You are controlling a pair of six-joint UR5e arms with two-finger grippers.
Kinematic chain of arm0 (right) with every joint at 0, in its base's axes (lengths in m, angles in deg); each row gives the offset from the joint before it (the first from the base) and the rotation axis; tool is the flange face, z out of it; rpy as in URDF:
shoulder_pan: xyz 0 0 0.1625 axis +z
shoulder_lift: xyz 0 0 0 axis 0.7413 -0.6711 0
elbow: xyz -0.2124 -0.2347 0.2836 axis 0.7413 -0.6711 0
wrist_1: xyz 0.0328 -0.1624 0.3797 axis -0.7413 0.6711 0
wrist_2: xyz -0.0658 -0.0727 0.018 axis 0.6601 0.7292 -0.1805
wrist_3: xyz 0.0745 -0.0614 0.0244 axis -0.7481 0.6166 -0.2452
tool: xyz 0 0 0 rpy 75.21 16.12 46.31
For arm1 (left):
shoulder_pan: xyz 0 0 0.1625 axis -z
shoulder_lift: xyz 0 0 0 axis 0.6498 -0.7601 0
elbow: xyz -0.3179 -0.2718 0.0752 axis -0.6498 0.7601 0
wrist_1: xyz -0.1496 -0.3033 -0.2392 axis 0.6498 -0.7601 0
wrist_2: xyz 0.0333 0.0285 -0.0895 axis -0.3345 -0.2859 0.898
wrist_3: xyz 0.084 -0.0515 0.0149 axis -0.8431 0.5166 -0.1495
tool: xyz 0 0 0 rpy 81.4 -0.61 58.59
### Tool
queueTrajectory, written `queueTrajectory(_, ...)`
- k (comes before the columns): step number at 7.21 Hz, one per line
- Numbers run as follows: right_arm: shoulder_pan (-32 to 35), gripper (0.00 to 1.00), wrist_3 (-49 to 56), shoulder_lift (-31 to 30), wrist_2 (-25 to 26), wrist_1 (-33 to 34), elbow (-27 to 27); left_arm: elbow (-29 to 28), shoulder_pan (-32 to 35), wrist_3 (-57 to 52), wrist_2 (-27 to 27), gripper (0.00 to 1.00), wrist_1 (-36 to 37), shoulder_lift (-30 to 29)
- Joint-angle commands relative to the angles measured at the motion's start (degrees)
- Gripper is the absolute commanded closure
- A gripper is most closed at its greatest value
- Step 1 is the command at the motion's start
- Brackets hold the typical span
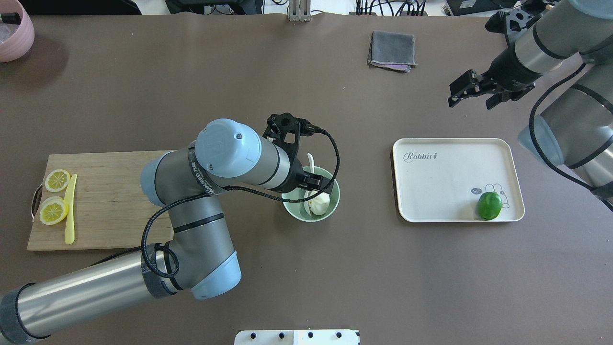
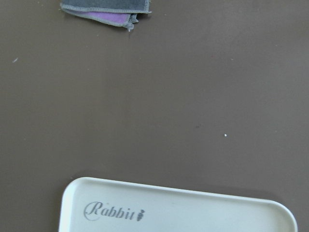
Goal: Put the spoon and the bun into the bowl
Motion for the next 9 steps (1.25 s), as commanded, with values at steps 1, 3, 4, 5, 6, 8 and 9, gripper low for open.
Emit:
queueTrajectory(1, 6.3, 0.0, 13.8, -6.0, 0.6, -0.7, -2.3, 9.4, 8.2, -6.1, 1.2, 0.02, 3.4, 8.7)
queueTrajectory(3, 14.5, 0.0, 22.2, -10.2, -1.0, -0.8, -6.3, 13.6, 21.5, -18.3, 8.6, 0.02, 6.3, 17.1)
queueTrajectory(4, 16.5, 0.0, 25.2, -11.5, -0.9, -0.9, -7.1, 12.5, 26.8, -20.0, 13.2, 0.02, 6.6, 18.8)
queueTrajectory(5, 16.7, 0.0, 25.2, -13.0, -0.4, -0.9, -7.4, 12.9, 29.5, -19.8, 13.7, 0.02, 1.1, 23.7)
queueTrajectory(6, 17.6, 0.0, 25.3, -13.0, 1.1, -0.7, -8.6, 11.5, 34.5, -20.1, 14.0, 0.02, -3.8, 28.9)
queueTrajectory(8, 21.3, 0.0, 31.9, -13.0, 4.3, 2.7, -9.3, 7.4, 39.5, -22.8, 14.2, 0.02, -3.2, 30.7)
queueTrajectory(9, 23.3, 0.0, 37.7, -13.0, 4.2, 7.1, -8.9, 6.8, 42.7, -33.5, 15.4, 0.02, 1.3, 32.3)
